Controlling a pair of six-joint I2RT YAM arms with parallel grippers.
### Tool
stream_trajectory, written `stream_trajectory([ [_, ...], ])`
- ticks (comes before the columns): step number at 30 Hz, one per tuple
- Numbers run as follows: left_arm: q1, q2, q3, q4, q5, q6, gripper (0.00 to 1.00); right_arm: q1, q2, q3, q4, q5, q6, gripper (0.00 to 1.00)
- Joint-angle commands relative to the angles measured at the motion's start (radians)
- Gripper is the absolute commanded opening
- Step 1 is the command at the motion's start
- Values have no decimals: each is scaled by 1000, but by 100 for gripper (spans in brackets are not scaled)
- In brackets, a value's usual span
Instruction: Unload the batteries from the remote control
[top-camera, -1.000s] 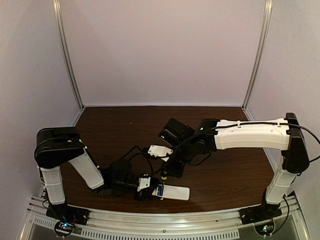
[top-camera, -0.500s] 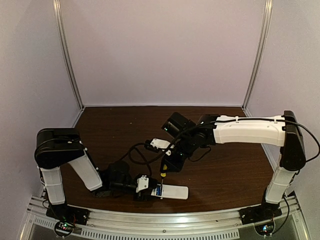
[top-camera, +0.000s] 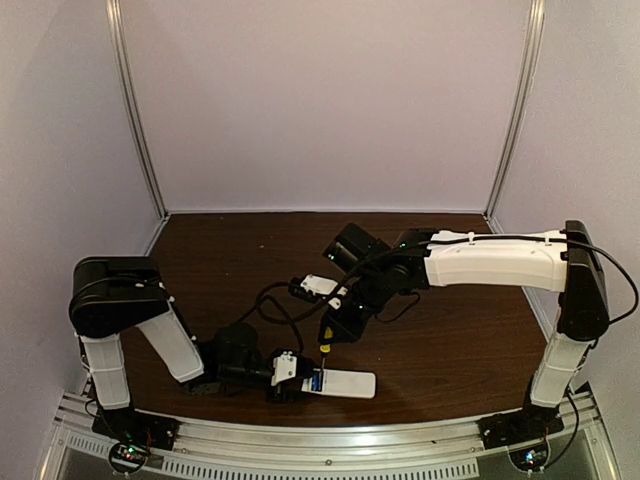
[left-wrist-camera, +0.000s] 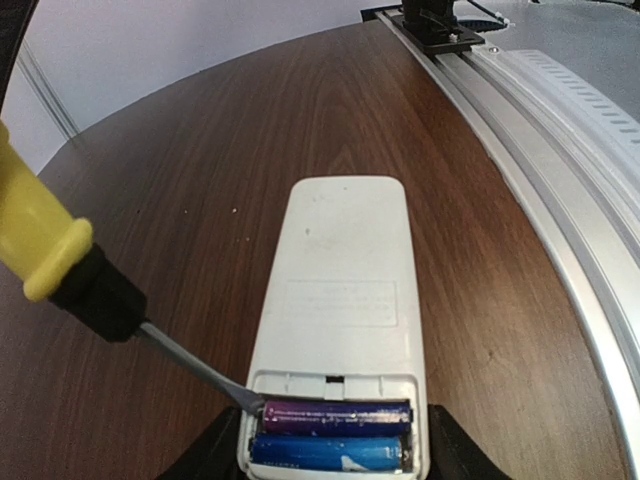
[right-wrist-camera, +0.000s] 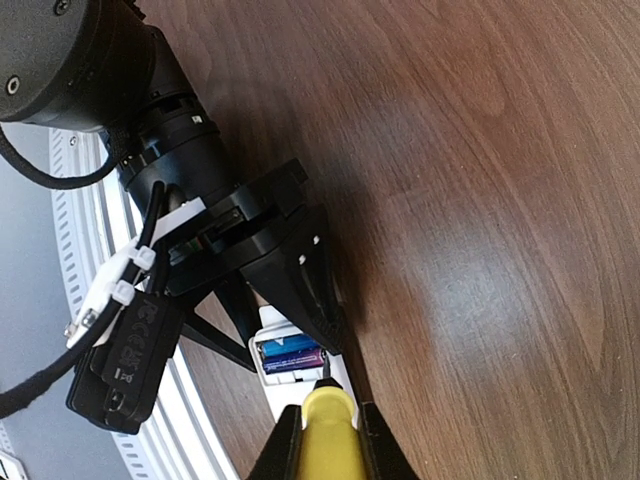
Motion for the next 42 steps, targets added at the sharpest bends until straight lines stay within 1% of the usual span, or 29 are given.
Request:
stream_trajectory([
  [1,-6,4,4,134,-69,126,12,-5,85,-71,-52,113,9,0],
  [6,-6,4,-3,146,-85,129,11,-10,85,-69,-46,124,18,0],
  [11,-7,6,-19,192,-111,137,11,-16,94,-68,-47,128,18,0],
  [12,-7,6,-22,199,-114,139,11,-18,94,-66,-47,128,40,0],
  [30,-7,9,-35,230,-143,144,10,-65,104,-67,-19,134,106,0],
  [36,-7,-5,-60,285,-156,132,9,-68,99,-72,-14,131,115,0],
  [42,-7,-11,-61,282,-183,132,8,-69,97,-70,-10,127,125,0],
])
